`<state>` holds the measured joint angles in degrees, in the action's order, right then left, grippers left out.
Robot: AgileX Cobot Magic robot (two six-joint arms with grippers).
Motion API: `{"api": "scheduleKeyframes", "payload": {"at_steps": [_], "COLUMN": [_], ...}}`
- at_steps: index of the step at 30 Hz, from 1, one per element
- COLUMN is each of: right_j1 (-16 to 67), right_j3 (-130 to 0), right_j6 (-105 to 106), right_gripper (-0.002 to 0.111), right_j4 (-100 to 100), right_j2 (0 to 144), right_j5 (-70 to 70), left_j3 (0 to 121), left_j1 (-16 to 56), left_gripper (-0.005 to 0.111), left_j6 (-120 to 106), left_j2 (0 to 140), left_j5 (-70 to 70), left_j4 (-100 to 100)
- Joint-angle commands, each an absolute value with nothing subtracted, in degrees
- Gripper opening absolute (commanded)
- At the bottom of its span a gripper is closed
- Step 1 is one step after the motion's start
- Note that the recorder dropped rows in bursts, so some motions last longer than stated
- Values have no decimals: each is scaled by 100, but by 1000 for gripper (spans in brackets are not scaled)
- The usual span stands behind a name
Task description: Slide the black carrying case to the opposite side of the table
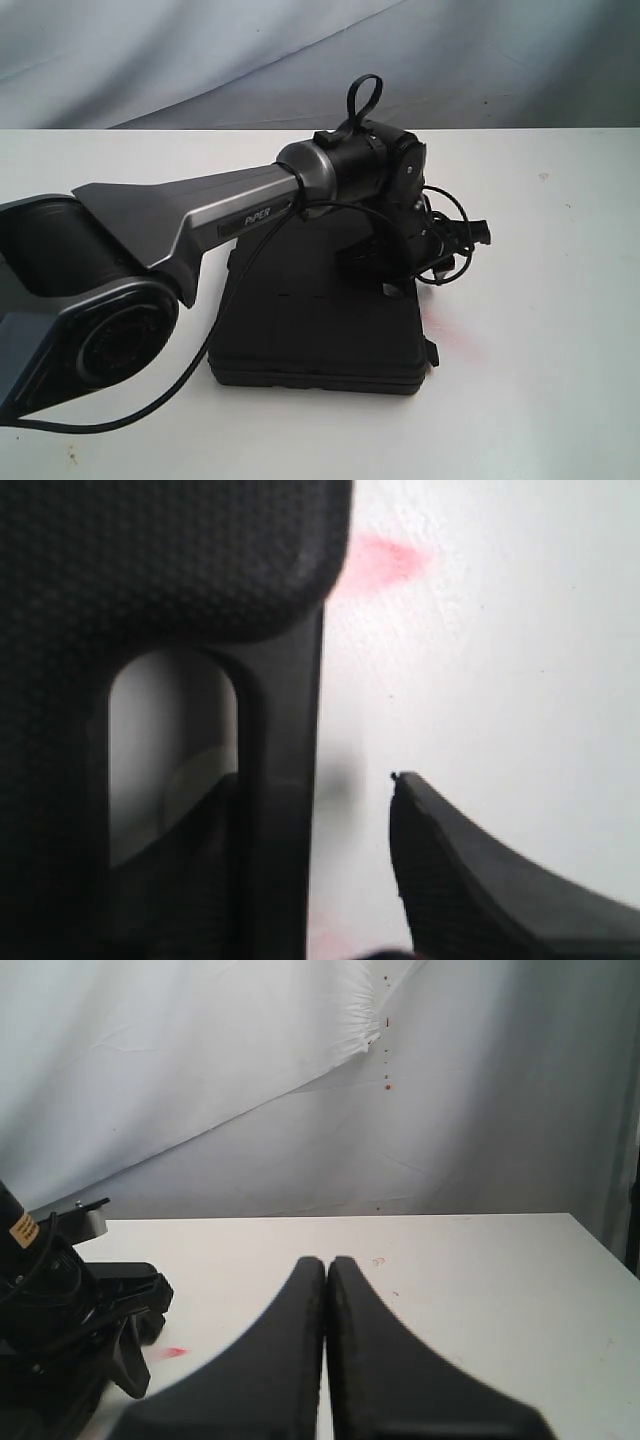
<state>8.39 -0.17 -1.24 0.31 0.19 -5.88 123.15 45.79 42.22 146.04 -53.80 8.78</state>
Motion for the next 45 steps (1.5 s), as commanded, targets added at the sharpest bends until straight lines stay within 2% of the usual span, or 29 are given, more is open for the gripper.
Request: {"api": "scheduleKeyframes", "payload": {"at_steps": [1, 45], "right_j1": [790, 790], "right_j3": [0, 0], "right_j6": [-105, -105], "right_gripper": [0, 0], "right_j4": [71, 71], "right_j2": [0, 0], "right_j5": [-536, -536], "left_j3": [12298, 12298], "left_j1": [4629, 4794], "left_gripper": [47, 47], "left_j6": [4195, 4129], "left_j2": [14742, 13967], "left_j5": [-4936, -5486], "left_j4": [1164, -272]}}
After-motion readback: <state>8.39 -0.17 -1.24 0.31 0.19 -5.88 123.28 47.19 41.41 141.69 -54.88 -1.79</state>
